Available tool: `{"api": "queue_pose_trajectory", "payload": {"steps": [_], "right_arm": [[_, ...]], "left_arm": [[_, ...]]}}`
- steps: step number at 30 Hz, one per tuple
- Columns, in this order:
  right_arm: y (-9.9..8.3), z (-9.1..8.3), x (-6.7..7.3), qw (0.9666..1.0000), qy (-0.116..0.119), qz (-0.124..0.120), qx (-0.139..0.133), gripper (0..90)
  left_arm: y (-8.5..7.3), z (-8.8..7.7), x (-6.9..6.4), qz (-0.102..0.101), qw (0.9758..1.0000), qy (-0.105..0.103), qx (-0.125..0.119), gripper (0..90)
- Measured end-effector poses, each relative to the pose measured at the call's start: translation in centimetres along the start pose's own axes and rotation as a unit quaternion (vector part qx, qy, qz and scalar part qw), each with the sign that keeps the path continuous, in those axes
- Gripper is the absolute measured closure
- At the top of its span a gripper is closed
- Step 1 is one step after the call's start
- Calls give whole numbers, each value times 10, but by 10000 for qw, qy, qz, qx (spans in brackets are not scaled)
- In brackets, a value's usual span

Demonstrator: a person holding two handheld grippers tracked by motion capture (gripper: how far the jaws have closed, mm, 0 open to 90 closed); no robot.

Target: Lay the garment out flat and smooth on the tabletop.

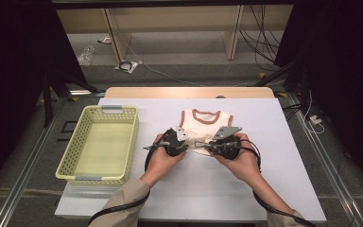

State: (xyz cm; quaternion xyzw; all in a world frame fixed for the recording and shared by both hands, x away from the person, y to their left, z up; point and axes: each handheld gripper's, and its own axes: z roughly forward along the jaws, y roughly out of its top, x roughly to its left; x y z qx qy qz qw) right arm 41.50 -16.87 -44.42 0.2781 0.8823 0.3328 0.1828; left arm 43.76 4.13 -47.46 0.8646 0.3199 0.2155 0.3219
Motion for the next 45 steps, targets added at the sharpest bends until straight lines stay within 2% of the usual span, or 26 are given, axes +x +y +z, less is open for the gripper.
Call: {"api": "queue_pose_trajectory", "payload": {"steps": [2, 4, 8, 9, 10, 11, 12, 15, 24, 30, 33, 35, 37, 38, 40, 43, 44, 45], "right_arm": [[-3, 13, 0, 9997, 49, -45, 244, 728], [-6, 25, -1, 9991, 121, 26, 402, 705], [-10, 42, -2, 9983, 138, 50, 572, 696], [-9, 42, -4, 9980, 167, -45, 610, 713], [-8, 42, -3, 9980, 187, 121, 597, 750], [-8, 43, -4, 9977, 202, -37, 648, 804], [-8, 44, -2, 9976, 290, 146, 610, 827], [-6, 44, -1, 9973, 321, 119, 647, 894], [-7, 43, 1, 9978, 282, 179, 579, 900], [-7, 38, 6, 9964, 566, 238, 581, 900], [-8, 31, 13, 9963, 629, 163, 561, 900], [-8, 27, 14, 9976, 488, 142, 479, 900], [-6, 26, 11, 9992, 187, -67, 347, 900], [-6, 27, 9, 9995, 194, -28, 267, 900], [-6, 30, 7, 9994, 187, -40, 290, 886], [-9, 39, 5, 9991, 129, -82, 400, 722], [-10, 42, 5, 9993, 95, -19, 368, 694], [-11, 44, 2, 9991, 105, -129, 396, 681]], "left_arm": [[0, 0, 0, -11, 10000, 1, -3, 706], [-1, 0, 1, -1, 10000, -6, 0, 711], [0, -1, 3, -14, 10000, -31, -16, 715], [0, -1, 3, -6, 10000, -33, -19, 716], [1, -2, 3, 4, 10000, -34, -28, 716], [1, -2, 3, -2, 10000, -37, -37, 717], [2, -2, 3, -10, 10000, -36, -45, 717], [4, -4, 3, -24, 9999, -30, -108, 717], [4, -5, 6, -27, 9999, -44, -122, 717], [3, -9, 7, -12, 9999, -57, -121, 711], [2, -12, 7, -37, 9998, -49, -175, 710], [2, -13, 9, 11, 9999, -40, -130, 709], [2, -11, 10, 1, 9999, -17, -116, 709], [2, -11, 10, 9, 9999, -10, -100, 710], [3, -11, 11, -14, 9999, -10, -102, 709], [4, -9, 11, -39, 9999, 5, -126, 710], [5, -9, 12, -17, 9999, 9, -107, 710], [5, -8, 12, -38, 9999, 15, -131, 710]]}}
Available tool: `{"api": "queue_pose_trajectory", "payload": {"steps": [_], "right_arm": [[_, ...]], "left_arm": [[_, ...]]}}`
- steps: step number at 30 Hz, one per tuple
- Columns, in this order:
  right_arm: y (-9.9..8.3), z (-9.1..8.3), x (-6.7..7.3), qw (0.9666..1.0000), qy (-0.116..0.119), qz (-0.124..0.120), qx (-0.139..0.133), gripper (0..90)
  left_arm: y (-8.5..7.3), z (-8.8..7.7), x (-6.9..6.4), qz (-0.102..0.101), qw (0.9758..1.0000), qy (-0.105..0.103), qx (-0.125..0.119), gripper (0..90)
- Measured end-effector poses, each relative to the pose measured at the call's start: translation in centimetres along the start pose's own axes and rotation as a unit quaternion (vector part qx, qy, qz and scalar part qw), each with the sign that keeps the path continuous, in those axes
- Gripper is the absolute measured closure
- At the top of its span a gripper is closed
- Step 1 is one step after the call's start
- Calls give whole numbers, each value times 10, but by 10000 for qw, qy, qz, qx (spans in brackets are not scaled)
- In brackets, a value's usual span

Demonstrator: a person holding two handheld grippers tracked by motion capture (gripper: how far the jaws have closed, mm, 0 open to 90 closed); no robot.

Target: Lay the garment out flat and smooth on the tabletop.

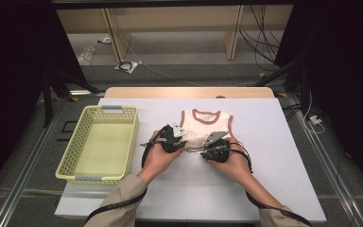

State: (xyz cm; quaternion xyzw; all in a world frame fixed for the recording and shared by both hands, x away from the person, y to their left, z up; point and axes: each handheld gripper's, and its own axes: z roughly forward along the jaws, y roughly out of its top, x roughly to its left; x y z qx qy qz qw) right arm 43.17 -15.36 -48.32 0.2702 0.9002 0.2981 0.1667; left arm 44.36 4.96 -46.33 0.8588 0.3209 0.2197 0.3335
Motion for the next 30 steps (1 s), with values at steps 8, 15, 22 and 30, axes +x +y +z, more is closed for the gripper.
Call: {"api": "queue_pose_trajectory", "payload": {"steps": [8, 15, 22, 30], "right_arm": [[1, 1, -5, 9999, 4, 162, -22, 875], [3, -3, 5, 9998, -17, -183, 53, 900], [-3, -27, 25, 9978, 602, -283, -42, 900], [-25, -58, 52, 9913, 1185, -542, -182, 900]], "left_arm": [[3, 2, -1, 21, 10000, 16, 19, 710], [3, -2, 2, 29, 10000, 20, 20, 711], [0, -11, 1, 59, 10000, -28, -7, 710], [-9, -29, -7, 190, 9995, -230, 78, 680]]}}
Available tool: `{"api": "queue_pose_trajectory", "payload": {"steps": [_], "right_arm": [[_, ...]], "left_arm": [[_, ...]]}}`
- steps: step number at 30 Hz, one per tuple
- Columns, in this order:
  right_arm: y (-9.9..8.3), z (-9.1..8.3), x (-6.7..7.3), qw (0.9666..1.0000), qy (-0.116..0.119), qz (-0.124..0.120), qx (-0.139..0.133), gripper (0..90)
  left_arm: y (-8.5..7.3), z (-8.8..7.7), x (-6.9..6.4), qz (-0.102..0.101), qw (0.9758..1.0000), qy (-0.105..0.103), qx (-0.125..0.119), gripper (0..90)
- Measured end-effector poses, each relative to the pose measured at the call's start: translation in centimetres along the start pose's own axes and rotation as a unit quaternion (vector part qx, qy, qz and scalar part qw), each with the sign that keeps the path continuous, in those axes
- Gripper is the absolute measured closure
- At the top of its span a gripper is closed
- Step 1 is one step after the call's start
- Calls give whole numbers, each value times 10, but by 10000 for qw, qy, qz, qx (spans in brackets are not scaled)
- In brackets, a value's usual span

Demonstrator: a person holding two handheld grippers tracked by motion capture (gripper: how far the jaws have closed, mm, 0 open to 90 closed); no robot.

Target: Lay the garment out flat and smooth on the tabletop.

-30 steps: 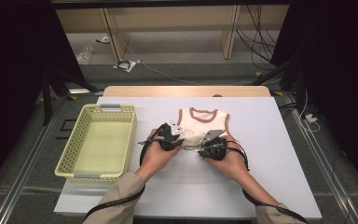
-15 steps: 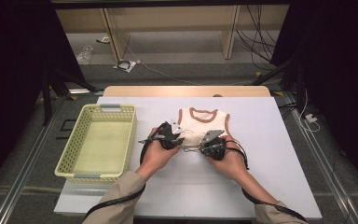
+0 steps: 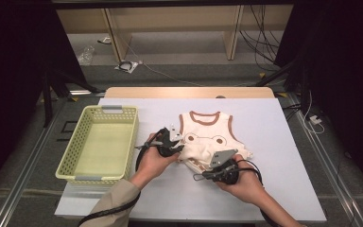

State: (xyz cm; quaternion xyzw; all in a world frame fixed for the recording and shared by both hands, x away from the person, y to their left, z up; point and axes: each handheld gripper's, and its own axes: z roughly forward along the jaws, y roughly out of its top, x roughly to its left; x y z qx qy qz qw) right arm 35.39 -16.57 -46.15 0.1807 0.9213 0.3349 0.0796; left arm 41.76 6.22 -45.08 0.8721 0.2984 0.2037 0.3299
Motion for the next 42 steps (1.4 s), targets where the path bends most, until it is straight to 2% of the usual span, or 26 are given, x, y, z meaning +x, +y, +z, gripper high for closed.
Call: {"api": "queue_pose_trajectory", "payload": {"steps": [7, 10, 11, 12, 15, 18, 20, 22, 24, 28, 32, 33, 34, 35, 36, 39, 40, 42], "right_arm": [[-18, -16, 19, 9994, 323, 54, 114, 900], [-25, -20, 23, 9991, 375, 144, 114, 900], [-27, -21, 22, 9992, 346, 172, 104, 900], [-27, -21, 22, 9992, 321, 191, 104, 900], [-24, -20, 25, 9990, 396, 124, 159, 900], [-23, -18, 31, 9983, 543, 45, 196, 900], [-24, -18, 34, 9975, 656, -19, 254, 900], [-27, -19, 36, 9963, 782, -63, 342, 900], [-30, -22, 37, 9953, 874, -89, 408, 900], [-38, -28, 43, 9920, 1160, -92, 490, 900], [-47, -35, 49, 9873, 1421, -167, 695, 900], [-49, -36, 49, 9875, 1390, -211, 712, 900], [-51, -39, 50, 9862, 1464, -209, 741, 900], [-53, -41, 50, 9837, 1616, -189, 762, 899], [-54, -43, 49, 9834, 1637, -211, 755, 884], [-58, -50, 44, 9850, 1637, -12, 542, 813], [-59, -52, 41, 9867, 1550, 56, 484, 791], [-60, -58, 35, 9907, 1283, 309, 321, 776]], "left_arm": [[-20, -25, -16, -80, 9985, -500, 224, 578], [-31, -31, -28, -161, 9946, -945, 406, 524], [-34, -30, -32, -199, 9933, -1048, 452, 504], [-35, -29, -35, -181, 9930, -1079, 453, 489], [-35, -21, -38, -149, 9933, -1034, 497, 496], [-34, -16, -39, -264, 9924, -1022, 627, 630], [-33, -16, -40, -361, 9923, -998, 640, 786], [-32, -22, -37, -462, 9911, -1044, 692, 835], [-31, -29, -31, -632, 9903, -1079, 611, 836], [-31, -43, -22, -771, 9907, -1018, 471, 825], [-36, -51, -23, -748, 9909, -1020, 464, 799], [-38, -52, -25, -749, 9909, -1018, 457, 788], [-39, -54, -25, -732, 9910, -1016, 467, 778], [-41, -55, -25, -733, 9914, -994, 443, 764], [-42, -57, -25, -697, 9923, -943, 405, 738], [-45, -61, -22, -633, 9958, -645, 147, 625], [-45, -64, -21, -631, 9959, -623, 158, 606], [-47, -69, -22, -698, 9943, -777, 227, 595]]}}
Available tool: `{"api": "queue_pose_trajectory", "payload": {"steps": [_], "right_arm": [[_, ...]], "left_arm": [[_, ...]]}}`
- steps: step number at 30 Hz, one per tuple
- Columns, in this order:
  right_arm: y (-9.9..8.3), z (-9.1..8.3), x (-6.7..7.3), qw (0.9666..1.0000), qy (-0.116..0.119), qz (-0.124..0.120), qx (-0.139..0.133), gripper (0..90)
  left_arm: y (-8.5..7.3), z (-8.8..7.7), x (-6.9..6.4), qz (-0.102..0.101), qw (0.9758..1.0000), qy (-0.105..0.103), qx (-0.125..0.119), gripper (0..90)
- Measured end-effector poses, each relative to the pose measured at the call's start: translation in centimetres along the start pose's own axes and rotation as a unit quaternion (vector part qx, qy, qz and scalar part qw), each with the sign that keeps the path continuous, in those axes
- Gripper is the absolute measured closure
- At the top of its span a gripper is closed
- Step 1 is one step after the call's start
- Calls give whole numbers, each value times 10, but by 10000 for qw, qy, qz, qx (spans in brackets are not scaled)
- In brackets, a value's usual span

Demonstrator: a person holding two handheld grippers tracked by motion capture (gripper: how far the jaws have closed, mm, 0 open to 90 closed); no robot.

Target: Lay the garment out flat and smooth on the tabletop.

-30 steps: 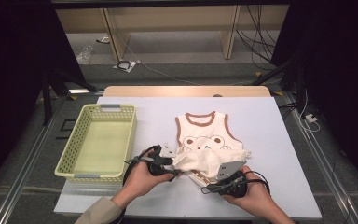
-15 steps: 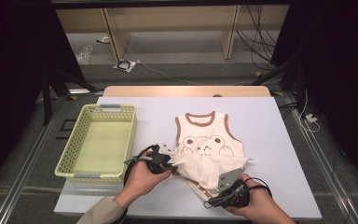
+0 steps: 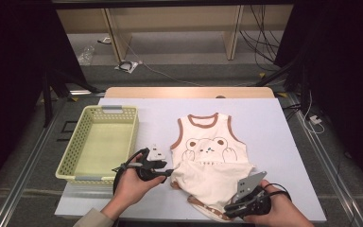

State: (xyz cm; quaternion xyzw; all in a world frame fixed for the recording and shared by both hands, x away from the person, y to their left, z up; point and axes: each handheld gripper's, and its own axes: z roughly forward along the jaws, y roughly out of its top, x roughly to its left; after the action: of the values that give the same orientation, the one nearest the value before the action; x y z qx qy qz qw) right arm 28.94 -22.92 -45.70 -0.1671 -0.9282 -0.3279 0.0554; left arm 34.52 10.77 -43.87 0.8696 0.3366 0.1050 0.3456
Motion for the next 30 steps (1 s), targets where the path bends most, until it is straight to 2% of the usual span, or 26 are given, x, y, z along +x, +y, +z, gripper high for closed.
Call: {"api": "queue_pose_trajectory", "payload": {"steps": [1, 3, 6, 8, 11, 13, 15, 18, 21, 23, 26, 30], "right_arm": [[-1, -3, -2, 9998, -132, 122, -63, 760], [-3, -6, -6, 9989, -302, 329, -103, 733], [-5, -1, -7, 9987, -293, 406, -34, 688], [-2, 6, -4, 9991, -251, 354, 26, 652], [1, 14, -1, 9993, -240, 279, 100, 622], [3, 18, 0, 9993, -237, 238, 153, 621], [3, 21, -1, 9992, -284, 200, 176, 623], [3, 22, 0, 9989, -334, 215, 239, 646], [4, 23, 1, 9988, -331, 205, 285, 717], [4, 25, 3, 9987, -317, 252, 307, 790], [6, 27, 4, 9990, -252, 149, 339, 866], [7, 28, 2, 9991, -178, 170, 345, 899]], "left_arm": [[-2, -2, -2, 0, 9998, -131, 158, 593], [-9, 0, -8, 67, 9968, -503, 622, 572], [-16, 10, -21, 124, 9945, -700, 764, 578], [-16, 15, -30, 198, 9934, -856, 738, 580], [-12, 22, -44, 579, 9904, -1093, 622, 572], [-7, 29, -54, 839, 9869, -1276, 524, 555], [-4, 35, -61, 1195, 9833, -1271, 515, 523], [-2, 43, -69, 1413, 9789, -1355, 578, 524], [-2, 49, -74, 1670, 9754, -1280, 657, 561], [-4, 52, -77, 1763, 9740, -1213, 738, 594], [-5, 51, -79, 1713, 9760, -1133, 720, 633], [-5, 51, -79, 1616, 9786, -1068, 694, 734]]}}
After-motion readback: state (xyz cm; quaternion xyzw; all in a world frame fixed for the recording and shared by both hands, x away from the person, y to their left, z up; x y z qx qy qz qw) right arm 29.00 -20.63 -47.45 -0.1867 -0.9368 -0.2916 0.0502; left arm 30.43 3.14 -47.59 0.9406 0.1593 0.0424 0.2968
